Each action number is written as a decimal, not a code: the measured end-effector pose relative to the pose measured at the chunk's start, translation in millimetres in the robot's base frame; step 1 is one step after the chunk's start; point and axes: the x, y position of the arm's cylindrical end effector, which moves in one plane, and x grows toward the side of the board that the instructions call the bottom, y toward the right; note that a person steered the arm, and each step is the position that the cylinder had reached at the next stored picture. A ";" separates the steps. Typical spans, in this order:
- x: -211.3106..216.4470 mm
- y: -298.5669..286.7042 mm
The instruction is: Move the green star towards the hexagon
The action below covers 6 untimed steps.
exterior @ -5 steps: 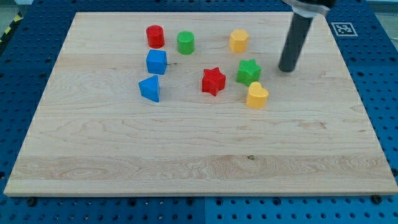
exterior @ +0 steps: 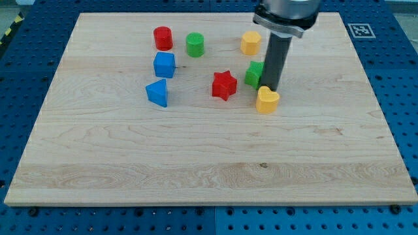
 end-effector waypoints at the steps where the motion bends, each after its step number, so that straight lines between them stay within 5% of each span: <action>1: -8.8 -8.8; 6: -72.0 -23.1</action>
